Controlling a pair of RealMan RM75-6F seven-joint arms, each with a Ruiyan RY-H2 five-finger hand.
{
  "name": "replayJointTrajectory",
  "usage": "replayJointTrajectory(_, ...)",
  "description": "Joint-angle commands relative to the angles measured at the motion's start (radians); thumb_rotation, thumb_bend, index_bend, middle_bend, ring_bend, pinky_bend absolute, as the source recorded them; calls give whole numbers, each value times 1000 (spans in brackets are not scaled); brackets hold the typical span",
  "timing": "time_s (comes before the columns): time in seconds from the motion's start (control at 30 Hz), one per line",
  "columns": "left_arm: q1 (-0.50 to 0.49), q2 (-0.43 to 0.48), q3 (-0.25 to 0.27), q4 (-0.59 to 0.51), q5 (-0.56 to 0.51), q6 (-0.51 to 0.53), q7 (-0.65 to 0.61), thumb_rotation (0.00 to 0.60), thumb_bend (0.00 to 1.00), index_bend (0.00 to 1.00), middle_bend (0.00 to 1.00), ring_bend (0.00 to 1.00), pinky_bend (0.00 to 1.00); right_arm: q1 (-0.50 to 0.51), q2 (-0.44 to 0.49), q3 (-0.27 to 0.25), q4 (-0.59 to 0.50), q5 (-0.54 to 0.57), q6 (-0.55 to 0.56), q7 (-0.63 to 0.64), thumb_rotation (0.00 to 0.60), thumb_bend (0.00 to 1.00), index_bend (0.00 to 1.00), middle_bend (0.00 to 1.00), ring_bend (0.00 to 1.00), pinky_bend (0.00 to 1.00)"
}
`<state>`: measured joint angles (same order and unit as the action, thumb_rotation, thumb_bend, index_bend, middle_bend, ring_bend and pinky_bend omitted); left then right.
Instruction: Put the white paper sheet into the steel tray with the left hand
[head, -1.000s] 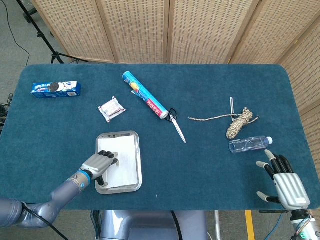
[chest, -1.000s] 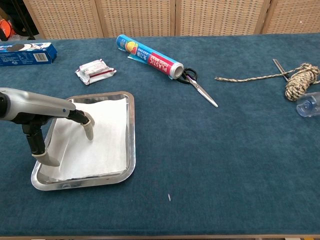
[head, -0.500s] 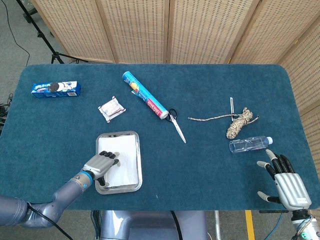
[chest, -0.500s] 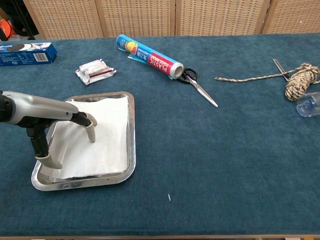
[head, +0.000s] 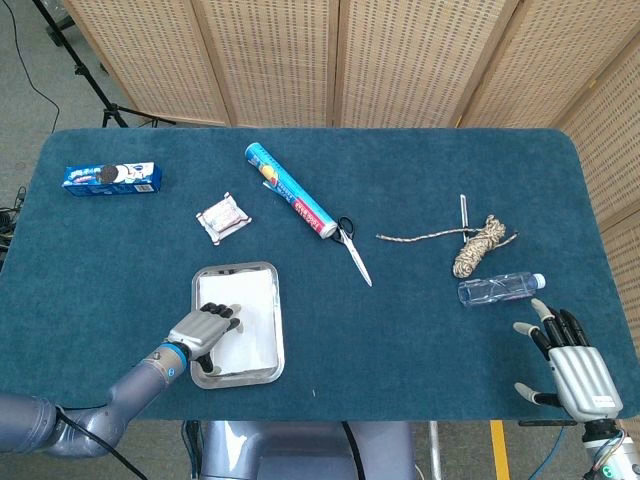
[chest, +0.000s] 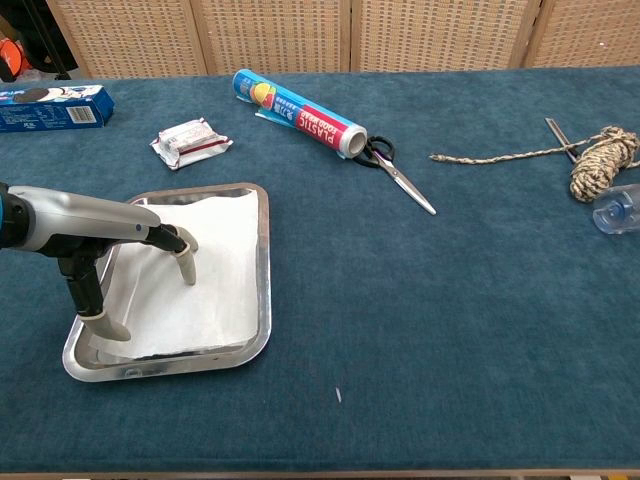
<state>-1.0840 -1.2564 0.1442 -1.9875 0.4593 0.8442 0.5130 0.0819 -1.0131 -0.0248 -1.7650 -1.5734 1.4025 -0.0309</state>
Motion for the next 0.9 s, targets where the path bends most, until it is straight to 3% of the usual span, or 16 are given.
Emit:
replayJointTrajectory(0.03,-1,-4,-1,-3,-2,4,0,599,206,240,7,0,59,0,0,0,0,0,0,1,600,0,228,0,0,0)
replayJointTrajectory(0.4,12,8,-9,-16,16,28,-16,597,202,240,7,0,59,1,-1,-2,2,-5,-3,-1,600,0,228,0,0,0)
replayJointTrajectory(0.77,34,134,-69,-103,85,90,-66,594,202,227,7,0,59,0,-4,-3,1,-7,0,-6,600,0,228,0,0,0)
replayJointTrajectory(0.9,71,197,-69,-163,150,141,-76,586,213,212,6,0,59,0,-3,-2,2,-5,-1,-2,600,0,228,0,0,0)
